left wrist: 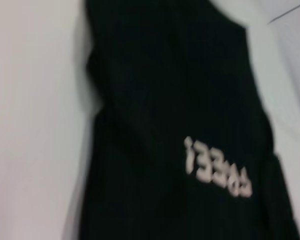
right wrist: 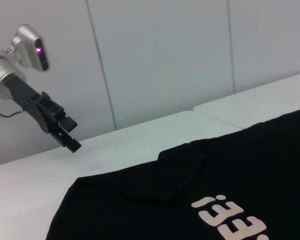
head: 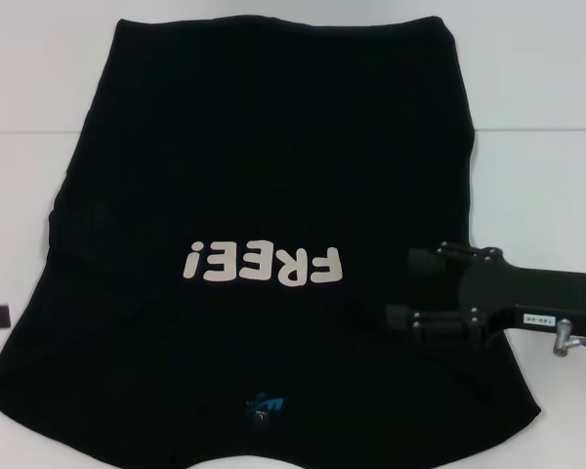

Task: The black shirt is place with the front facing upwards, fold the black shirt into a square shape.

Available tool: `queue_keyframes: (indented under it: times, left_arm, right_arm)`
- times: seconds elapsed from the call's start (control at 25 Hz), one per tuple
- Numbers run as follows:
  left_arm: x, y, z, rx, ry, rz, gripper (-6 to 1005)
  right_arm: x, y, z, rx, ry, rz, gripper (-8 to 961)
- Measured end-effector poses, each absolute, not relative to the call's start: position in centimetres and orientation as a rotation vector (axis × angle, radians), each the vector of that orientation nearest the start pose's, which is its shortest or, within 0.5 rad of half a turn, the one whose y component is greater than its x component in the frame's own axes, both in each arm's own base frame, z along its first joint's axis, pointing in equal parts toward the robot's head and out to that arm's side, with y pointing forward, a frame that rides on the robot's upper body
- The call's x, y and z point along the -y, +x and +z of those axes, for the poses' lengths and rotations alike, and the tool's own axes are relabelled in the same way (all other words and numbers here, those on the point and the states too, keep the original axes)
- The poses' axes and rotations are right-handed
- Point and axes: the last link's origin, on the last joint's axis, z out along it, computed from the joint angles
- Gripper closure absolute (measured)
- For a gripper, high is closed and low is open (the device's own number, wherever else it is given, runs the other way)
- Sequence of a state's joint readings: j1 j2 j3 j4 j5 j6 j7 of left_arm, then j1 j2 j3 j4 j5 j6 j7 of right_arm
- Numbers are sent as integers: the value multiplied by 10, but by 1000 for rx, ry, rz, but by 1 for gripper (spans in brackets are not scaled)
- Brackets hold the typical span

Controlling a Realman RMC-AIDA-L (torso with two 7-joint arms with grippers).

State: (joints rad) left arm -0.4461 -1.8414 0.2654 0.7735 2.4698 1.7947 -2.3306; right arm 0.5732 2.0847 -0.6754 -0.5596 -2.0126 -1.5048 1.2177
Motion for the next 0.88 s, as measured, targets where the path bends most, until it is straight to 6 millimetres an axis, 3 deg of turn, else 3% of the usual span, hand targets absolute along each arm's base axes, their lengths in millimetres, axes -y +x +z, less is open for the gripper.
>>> queue_keyframes:
  times: [0.24, 0.88]
  left_arm:
    - [-282, -368, 125, 2041, -2025, -294, 111]
    - [-292, -381, 111, 2002, -1967, -187, 112]
  right_arm:
    - [-335, 259, -25, -482, -2735, 684, 22]
    - [-335, 260, -24, -481, -2725, 688, 21]
